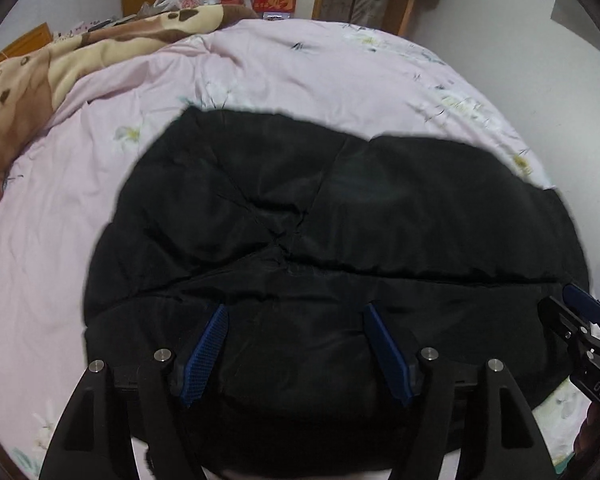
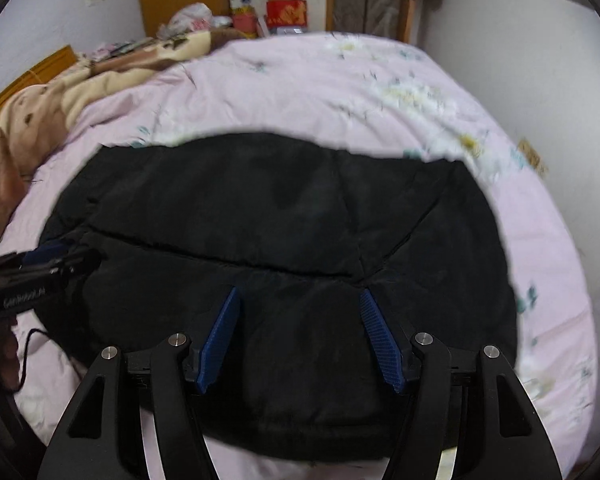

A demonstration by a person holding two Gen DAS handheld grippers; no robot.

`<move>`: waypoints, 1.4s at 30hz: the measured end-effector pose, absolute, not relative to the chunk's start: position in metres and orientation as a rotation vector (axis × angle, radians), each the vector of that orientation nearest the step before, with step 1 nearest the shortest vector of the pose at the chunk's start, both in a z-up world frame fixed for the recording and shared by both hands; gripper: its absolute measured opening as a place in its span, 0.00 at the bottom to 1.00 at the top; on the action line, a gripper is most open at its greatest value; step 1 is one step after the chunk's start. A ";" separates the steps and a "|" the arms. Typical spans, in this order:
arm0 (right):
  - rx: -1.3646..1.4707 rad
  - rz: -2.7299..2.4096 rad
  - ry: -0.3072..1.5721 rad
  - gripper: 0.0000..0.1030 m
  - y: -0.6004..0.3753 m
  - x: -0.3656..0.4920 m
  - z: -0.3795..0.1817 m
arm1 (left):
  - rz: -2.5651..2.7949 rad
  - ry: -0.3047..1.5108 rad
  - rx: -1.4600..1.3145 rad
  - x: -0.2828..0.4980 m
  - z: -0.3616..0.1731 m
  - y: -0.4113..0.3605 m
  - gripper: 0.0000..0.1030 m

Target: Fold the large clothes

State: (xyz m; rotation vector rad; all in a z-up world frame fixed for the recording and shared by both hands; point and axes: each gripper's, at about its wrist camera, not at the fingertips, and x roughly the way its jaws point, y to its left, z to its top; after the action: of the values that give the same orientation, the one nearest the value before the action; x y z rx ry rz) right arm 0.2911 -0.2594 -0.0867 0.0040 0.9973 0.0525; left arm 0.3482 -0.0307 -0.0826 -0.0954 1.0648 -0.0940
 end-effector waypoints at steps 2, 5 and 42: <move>0.032 0.059 1.024 0.65 -0.264 0.297 -0.106 | -0.097 1.104 -0.109 0.356 -0.101 -0.029 0.73; 0.034 0.055 1.073 0.66 -0.265 0.304 -0.132 | -0.117 1.148 -0.111 0.365 -0.125 -0.029 0.74; 0.022 -0.078 1.219 0.69 -0.341 0.377 -0.144 | 0.003 1.215 -0.093 0.450 -0.139 0.011 0.78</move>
State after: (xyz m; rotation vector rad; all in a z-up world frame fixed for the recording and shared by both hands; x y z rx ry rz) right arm 0.3768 -0.3411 -0.1436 0.0216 1.2185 -0.0779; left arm 0.4503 0.0115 -0.1389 -0.0935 1.2153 0.0033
